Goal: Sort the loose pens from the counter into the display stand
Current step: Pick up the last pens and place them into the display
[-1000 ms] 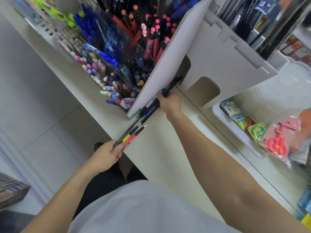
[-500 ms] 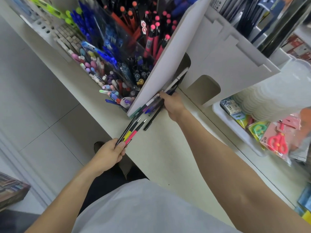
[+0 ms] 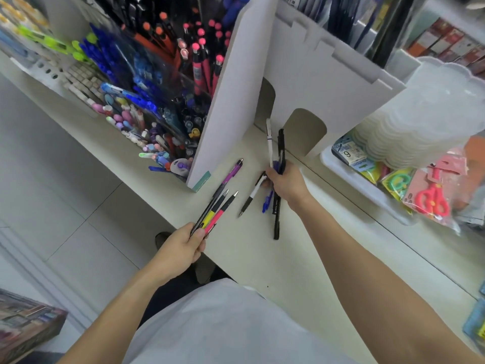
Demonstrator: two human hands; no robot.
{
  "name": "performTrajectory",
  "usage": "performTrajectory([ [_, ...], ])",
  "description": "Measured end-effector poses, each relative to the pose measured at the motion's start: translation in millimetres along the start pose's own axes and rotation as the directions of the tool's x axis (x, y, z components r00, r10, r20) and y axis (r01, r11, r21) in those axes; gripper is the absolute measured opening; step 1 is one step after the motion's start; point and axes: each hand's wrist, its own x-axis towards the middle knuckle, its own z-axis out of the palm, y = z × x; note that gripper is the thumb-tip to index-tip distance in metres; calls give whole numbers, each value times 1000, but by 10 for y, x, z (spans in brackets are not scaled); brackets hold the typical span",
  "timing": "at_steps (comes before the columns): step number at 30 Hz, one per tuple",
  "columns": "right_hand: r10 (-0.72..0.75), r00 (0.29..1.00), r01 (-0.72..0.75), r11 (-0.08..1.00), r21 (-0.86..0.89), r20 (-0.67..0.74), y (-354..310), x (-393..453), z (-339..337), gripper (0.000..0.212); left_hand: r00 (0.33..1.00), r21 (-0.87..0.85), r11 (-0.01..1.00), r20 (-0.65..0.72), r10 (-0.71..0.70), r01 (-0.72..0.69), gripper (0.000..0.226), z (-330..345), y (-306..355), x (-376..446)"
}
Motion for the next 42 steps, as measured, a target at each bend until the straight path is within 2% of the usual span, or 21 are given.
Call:
performTrajectory([
  [3, 21, 998, -21, 1000, -5, 58, 64, -142, -77, 12, 990, 117, 990, -107, 89, -77, 31, 86, 56, 66],
  [6, 38, 996, -37, 999, -17, 78, 211, -257, -52, 16, 972, 218, 970, -178, 152, -111, 29, 235, 109, 184],
  [9, 77, 994, -83, 993, 79, 79, 369, -402, 12, 18, 988, 175, 981, -120, 101, -79, 27, 485, 157, 296],
  [12, 119, 991, -131, 957, 258, 62, 511, -500, 79, 18, 996, 132, 990, -57, 64, -56, 22, 679, 194, 385],
  [15, 172, 984, -144, 911, 385, -37, 569, -544, 171, 13, 999, 38, 998, 0, 43, -43, 22, 761, 233, 414],
  [18, 210, 972, -139, 875, 464, -106, 584, -595, 274, 16, 998, -37, 999, 58, 28, -26, 20, 820, 235, 393],
  [23, 266, 942, -155, 887, 435, -206, 585, -639, 444, 32, 994, 126, 987, 64, 89, -96, 20, 870, 248, 359],
  [26, 226, 947, -124, 913, 389, -228, 557, -678, 471, 38, 986, 200, 970, 122, 114, -137, 23, 891, 255, 365],
  [31, 68, 970, -29, 985, 169, -232, 641, -793, 376, 35, 972, 216, 956, 162, 168, -201, 19, 987, 306, 332],
  [34, 17, 977, 24, 982, 189, -212, 801, -881, 380, 35, 959, 227, 946, 213, 186, -233, 23, 1039, 302, 309],
  [37, -50, 981, 80, 984, 159, -185, 908, -930, 362, 39, 960, 327, 915, 226, 167, -236, 23, 1076, 329, 245],
  [39, -84, 981, 111, 983, 148, -176, 954, -916, 334, 32, 953, 399, 878, 246, 177, -266, 19, 1074, 344, 227],
  [42, -77, 992, 105, 947, 303, -102, 993, -904, 247, 16, 939, 420, 865, 312, 146, -274, 23, 1027, 374, 230],
])
